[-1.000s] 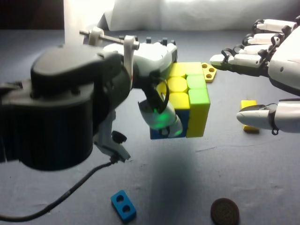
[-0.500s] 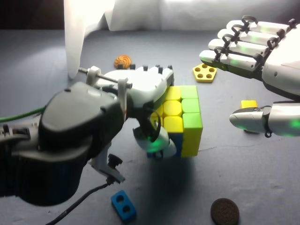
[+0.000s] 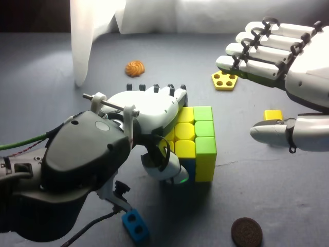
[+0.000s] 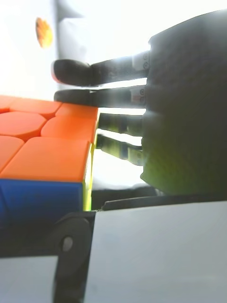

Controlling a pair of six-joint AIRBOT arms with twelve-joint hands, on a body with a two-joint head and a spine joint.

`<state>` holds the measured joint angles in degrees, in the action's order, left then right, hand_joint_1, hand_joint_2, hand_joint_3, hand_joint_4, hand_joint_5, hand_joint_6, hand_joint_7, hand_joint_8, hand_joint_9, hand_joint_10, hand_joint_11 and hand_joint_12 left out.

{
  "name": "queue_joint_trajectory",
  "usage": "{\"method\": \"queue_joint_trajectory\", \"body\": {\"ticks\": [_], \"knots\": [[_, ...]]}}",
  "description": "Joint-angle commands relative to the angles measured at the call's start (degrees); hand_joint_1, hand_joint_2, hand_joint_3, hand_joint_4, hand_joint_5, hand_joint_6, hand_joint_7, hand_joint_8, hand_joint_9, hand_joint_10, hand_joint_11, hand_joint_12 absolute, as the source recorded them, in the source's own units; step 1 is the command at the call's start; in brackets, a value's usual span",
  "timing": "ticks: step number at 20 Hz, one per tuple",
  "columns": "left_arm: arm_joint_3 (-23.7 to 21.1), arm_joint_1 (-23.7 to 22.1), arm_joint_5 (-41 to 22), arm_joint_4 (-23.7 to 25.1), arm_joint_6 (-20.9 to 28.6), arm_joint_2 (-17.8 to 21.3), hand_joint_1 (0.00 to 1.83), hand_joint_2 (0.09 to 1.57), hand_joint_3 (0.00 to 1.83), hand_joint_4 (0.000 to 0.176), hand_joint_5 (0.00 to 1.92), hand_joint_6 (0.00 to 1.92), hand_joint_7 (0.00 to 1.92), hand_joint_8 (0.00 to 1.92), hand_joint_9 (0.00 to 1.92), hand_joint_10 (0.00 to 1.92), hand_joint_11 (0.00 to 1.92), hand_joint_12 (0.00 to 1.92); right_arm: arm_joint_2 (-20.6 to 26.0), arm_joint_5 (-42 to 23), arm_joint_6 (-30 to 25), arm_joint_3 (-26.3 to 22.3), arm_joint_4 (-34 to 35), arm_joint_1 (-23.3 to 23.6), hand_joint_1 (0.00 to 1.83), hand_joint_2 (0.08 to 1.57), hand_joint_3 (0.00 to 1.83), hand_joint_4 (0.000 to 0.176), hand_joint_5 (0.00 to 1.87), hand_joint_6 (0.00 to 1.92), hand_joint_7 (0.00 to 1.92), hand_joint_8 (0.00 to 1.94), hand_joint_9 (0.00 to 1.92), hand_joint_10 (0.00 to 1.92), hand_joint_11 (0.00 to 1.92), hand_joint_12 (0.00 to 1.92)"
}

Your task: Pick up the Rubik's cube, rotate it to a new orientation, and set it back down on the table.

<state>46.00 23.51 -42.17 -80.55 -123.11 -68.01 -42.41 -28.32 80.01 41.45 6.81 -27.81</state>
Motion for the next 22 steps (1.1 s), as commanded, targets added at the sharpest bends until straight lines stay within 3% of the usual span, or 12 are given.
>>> {"method": "queue_joint_trajectory", "body": {"ticks": [1,2,4,6,7,9,11,15,19,22], "knots": [[0.0,0.0,-1.6,3.5,0.3,0.3,0.96,1.18,0.00,0.000,0.09,1.45,0.18,1.50,0.19,1.61,0.14,1.83,0.2,-6.9,0.1,-0.2,-0.4,0.4,0.00,1.27,0.00,0.000,0.00,0.00,0.00,0.00,0.00,0.00,0.00,0.00],[0.0,0.2,-1.6,3.6,0.5,0.3,0.95,1.15,0.00,0.000,0.13,1.12,0.21,1.34,0.21,1.51,0.12,1.80,0.1,-6.9,0.1,-0.2,-0.4,0.4,0.00,1.27,0.00,0.000,0.00,0.00,0.00,0.00,0.00,0.00,0.00,0.00],[0.0,0.4,-1.6,3.7,0.7,0.3,0.89,1.08,0.00,0.000,0.28,0.35,0.28,0.76,0.25,1.12,0.09,1.55,0.1,-6.9,0.1,-0.2,-0.6,0.3,0.00,1.27,0.00,0.000,0.00,0.00,0.00,0.00,0.00,0.00,0.00,0.00],[0.0,0.6,-1.6,3.7,0.8,0.3,0.79,1.05,0.00,0.000,0.29,0.07,0.37,0.23,0.30,0.65,0.01,1.35,0.1,-6.9,0.1,-0.3,-0.8,0.2,0.00,1.27,0.00,0.000,0.00,0.00,0.01,0.00,0.00,0.00,0.00,0.00],[0.0,0.6,-1.6,3.7,0.8,0.3,0.74,1.03,0.00,0.000,0.23,0.02,0.36,0.08,0.31,0.41,0.00,1.23,0.1,-6.9,0.1,-0.3,-0.9,0.2,0.00,1.27,0.00,0.000,0.00,0.00,0.00,0.00,0.00,0.00,0.00,0.00],[-0.1,0.7,-1.6,3.6,0.8,0.3,0.62,1.00,0.00,0.000,0.06,0.00,0.19,0.00,0.24,0.07,0.00,0.94,0.1,-6.9,0.1,-0.3,-0.9,0.1,0.00,1.27,0.00,0.000,0.00,0.00,0.00,0.00,0.00,0.00,0.00,0.00],[-0.2,0.7,-1.6,3.4,0.8,0.3,0.58,0.96,0.00,0.004,0.00,0.00,0.08,0.01,0.14,0.02,0.00,0.66,0.0,-6.9,0.1,-0.3,-1.0,0.2,0.00,1.27,0.00,0.000,0.00,0.00,0.00,0.00,0.00,0.00,0.00,0.00],[-0.7,0.7,-2.3,3.0,0.8,0.3,0.51,0.88,0.00,0.043,0.00,0.00,0.00,0.00,0.00,0.00,0.00,0.11,0.0,-6.4,-0.2,-0.3,-1.1,0.3,0.00,1.27,0.00,0.000,0.00,0.00,0.00,0.00,0.00,0.00,0.00,0.00],[-1.2,0.0,-2.6,2.8,0.8,0.4,0.48,0.84,0.00,0.065,0.00,0.00,0.00,0.00,0.00,0.00,0.00,0.00,-0.1,-6.4,-0.2,-0.3,-1.4,0.2,0.00,1.28,0.01,0.000,0.00,0.00,0.00,0.00,0.00,0.00,0.00,0.00],[-2.0,-1.4,-2.9,2.7,-0.1,1.1,0.48,0.84,0.00,0.060,0.00,0.00,0.00,0.00,0.00,0.00,0.00,0.00,-0.3,-6.4,-0.1,-0.3,-1.8,0.1,0.00,1.28,0.00,0.000,0.00,0.00,0.00,0.00,0.00,0.00,0.00,0.00]]}}
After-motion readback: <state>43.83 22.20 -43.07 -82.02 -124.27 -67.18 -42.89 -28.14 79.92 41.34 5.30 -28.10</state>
